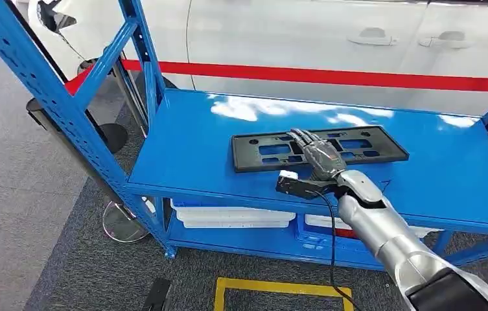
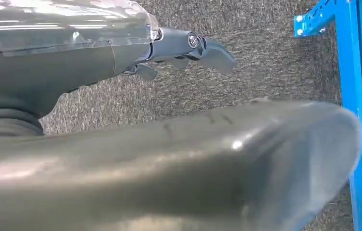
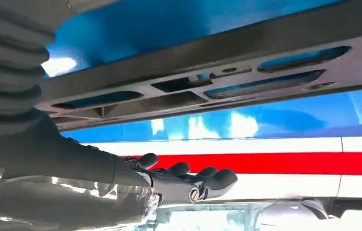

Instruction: Take the parts from the cabinet and place them on the table.

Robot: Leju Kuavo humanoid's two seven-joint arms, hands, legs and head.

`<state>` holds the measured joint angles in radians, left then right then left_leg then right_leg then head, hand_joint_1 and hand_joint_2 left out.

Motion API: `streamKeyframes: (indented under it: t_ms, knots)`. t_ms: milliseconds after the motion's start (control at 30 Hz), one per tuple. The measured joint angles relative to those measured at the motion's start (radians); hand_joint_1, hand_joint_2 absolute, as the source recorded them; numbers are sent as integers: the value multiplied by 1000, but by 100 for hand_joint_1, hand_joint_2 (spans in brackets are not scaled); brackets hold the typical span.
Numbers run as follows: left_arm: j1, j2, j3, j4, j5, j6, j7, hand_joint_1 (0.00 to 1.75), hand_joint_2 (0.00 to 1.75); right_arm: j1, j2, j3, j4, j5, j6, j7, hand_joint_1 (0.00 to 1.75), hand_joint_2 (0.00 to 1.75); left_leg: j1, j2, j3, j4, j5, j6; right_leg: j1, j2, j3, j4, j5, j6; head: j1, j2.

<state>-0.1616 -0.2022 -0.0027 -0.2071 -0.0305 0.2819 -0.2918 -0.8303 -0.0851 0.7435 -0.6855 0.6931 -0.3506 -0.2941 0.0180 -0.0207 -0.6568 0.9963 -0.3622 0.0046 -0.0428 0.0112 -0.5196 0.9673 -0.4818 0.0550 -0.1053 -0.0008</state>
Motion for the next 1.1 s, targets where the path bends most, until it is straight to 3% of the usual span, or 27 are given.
streamKeyframes:
  t_ms: [867,1100]
  knots:
    - [1,0,2,0,5,0,-14,0,0,-31,24,9,51,-44,-13,-33,0,175,0,0,0,0,0,0,0,0,0,0,0,0,0,0]
    - [5,0,2,0,3,1,-14,0,0,-31,35,13,46,-63,38,-31,0,175,0,0,0,0,0,0,0,0,0,0,0,0,0,0]
